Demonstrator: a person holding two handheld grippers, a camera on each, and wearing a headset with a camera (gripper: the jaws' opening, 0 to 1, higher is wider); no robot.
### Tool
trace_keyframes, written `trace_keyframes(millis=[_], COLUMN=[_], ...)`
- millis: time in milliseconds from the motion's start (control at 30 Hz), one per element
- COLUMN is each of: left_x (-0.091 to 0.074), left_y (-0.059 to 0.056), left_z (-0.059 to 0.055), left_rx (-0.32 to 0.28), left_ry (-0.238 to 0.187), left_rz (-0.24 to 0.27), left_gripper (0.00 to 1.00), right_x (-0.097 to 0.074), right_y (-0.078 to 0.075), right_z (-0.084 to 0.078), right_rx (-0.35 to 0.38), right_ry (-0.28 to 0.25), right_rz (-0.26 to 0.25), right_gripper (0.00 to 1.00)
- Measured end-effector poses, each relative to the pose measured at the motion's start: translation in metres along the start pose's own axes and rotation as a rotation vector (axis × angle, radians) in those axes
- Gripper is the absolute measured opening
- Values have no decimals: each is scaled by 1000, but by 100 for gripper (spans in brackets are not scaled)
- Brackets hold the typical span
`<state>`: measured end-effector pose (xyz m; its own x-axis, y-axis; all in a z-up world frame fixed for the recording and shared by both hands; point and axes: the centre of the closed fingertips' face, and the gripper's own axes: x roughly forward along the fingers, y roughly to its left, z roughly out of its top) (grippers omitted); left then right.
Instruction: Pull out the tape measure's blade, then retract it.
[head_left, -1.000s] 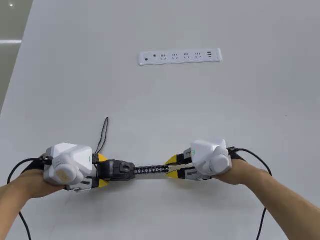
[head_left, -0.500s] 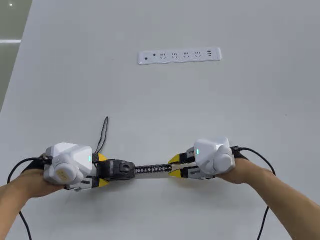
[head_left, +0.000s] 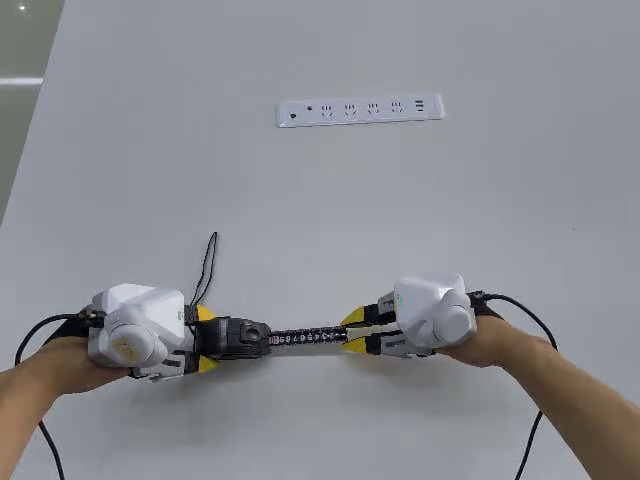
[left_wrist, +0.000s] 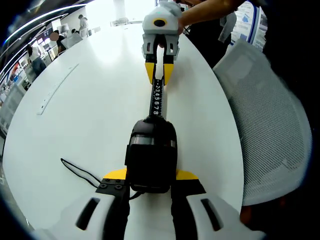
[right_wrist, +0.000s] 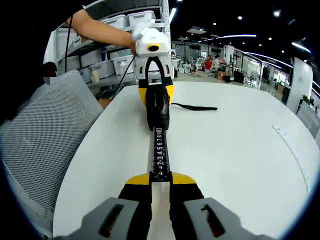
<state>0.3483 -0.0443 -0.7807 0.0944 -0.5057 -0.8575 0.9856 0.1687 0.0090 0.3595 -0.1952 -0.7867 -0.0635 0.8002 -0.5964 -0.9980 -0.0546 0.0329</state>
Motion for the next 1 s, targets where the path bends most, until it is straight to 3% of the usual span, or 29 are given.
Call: trace_keyframes(millis=[1000], left_x=[-1], left_y=[0], left_z=[-1], left_rx=[-4], left_ry=[5], left_rz=[4], left_gripper=[27], right_x=[-10], right_y=[-1], right_z=[-6], right_rx=[2], right_ry=[7], right_rz=[-2], right_gripper=[10])
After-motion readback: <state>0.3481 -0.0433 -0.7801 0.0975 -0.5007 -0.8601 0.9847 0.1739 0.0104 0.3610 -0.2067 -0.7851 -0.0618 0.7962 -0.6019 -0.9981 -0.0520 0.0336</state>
